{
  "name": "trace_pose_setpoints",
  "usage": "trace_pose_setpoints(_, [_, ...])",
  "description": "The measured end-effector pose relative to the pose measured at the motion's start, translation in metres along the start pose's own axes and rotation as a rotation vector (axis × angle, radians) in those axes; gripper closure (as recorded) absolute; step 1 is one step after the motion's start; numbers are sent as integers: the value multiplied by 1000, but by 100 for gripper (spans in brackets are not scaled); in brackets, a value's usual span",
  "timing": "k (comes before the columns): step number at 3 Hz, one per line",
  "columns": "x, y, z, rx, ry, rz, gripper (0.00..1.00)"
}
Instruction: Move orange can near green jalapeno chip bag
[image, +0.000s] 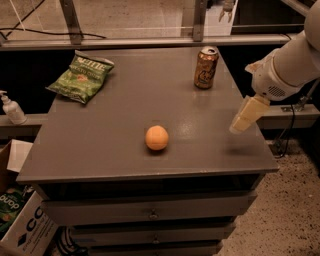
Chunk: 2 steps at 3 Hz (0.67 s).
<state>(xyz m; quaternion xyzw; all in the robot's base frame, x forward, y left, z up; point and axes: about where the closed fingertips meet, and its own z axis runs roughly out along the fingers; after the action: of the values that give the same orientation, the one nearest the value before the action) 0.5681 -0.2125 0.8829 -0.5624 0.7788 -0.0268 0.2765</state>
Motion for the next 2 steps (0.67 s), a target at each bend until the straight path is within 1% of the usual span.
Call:
trace_pose_setpoints(1, [-2, -24, 19, 33, -44, 63, 0])
trace_pose_setpoints(2, [-12, -70, 40, 79, -213, 256, 0])
